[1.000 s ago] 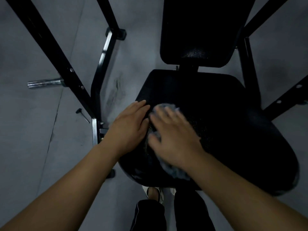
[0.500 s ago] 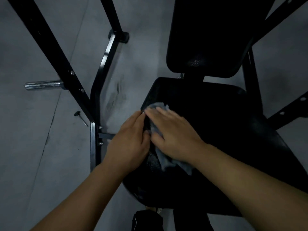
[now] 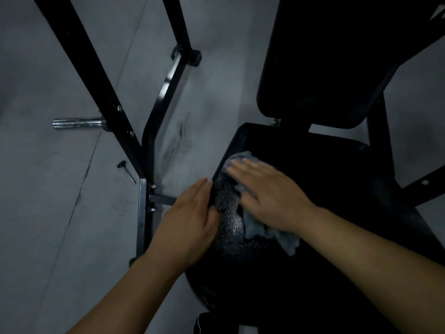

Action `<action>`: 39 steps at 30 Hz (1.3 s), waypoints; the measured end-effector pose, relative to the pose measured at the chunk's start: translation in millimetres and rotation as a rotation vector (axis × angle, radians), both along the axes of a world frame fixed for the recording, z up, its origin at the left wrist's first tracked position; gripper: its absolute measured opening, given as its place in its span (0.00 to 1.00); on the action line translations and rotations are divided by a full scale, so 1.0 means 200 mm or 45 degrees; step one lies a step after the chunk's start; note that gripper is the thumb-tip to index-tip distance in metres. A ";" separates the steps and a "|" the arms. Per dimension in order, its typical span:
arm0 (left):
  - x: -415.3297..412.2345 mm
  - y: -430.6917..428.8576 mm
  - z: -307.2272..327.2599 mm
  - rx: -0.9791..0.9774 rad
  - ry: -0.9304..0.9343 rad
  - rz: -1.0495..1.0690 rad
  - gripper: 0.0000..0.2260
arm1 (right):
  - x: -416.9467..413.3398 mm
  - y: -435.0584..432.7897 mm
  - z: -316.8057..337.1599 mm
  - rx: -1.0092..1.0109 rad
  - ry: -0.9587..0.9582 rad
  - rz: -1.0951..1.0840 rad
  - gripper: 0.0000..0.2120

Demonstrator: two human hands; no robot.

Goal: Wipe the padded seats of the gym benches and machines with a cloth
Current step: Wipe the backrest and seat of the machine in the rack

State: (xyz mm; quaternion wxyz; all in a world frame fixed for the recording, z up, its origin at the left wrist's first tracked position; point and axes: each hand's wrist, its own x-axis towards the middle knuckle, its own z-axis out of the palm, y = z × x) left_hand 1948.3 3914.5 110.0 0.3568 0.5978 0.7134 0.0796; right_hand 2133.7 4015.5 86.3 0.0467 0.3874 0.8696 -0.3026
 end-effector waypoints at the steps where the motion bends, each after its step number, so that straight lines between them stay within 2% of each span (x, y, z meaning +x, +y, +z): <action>1: 0.00 -0.01 0.01 -0.010 -0.003 0.007 0.30 | 0.01 0.08 -0.04 0.033 -0.066 -0.074 0.33; 3: -0.01 -0.01 0.02 0.003 0.005 0.018 0.28 | -0.09 0.22 -0.11 0.043 -0.180 -0.286 0.33; 5: -0.02 0.00 0.03 0.016 -0.012 0.078 0.26 | -0.28 0.16 -0.09 0.047 -0.207 -0.360 0.32; 7: -0.06 0.01 0.04 0.053 -0.065 0.170 0.25 | -0.36 -0.08 0.01 0.040 -0.071 -0.198 0.29; 9: -0.12 0.01 0.05 0.089 -0.091 0.219 0.25 | -0.26 -0.35 0.16 -0.037 0.081 0.015 0.29; 12: -0.17 0.01 0.06 0.028 -0.088 0.092 0.24 | -0.03 -0.47 0.23 -0.042 0.036 0.096 0.30; 14: -0.16 0.00 0.06 0.016 -0.050 -0.011 0.24 | -0.01 -0.40 0.18 0.038 -0.040 -0.088 0.31; 17: -0.11 0.01 0.06 0.023 -0.047 -0.082 0.24 | -0.20 -0.46 0.20 0.023 -0.101 -0.311 0.32; 20: -0.08 0.03 0.07 0.033 -0.068 -0.093 0.24 | -0.18 -0.74 0.31 -0.009 -0.013 -0.145 0.31; 23: -0.03 0.04 0.11 0.091 -0.010 -0.217 0.26 | 0.12 -0.88 0.36 -0.018 -0.067 -0.197 0.32; 27: 0.09 0.03 0.13 0.136 0.068 -0.361 0.29 | 0.48 -0.70 0.30 0.079 -0.270 -0.494 0.29; 30: 0.17 0.01 0.10 0.142 0.094 -0.470 0.31 | 0.37 -0.40 0.20 0.101 -0.371 -0.660 0.32; 32: 0.20 0.00 0.07 0.130 0.122 -0.489 0.30 | 0.21 -0.37 0.18 0.072 -0.319 -0.618 0.33; 34: 0.21 0.01 0.06 0.124 0.125 -0.454 0.29 | 0.15 -0.48 0.22 0.076 -0.157 -0.474 0.31; 37: 0.22 0.01 0.05 0.133 0.128 -0.461 0.28 | 0.32 -0.66 0.31 -0.011 0.009 -0.418 0.29; 39: 0.24 0.01 0.05 0.145 0.147 -0.478 0.28 | 0.43 -0.70 0.33 0.048 0.090 -0.437 0.25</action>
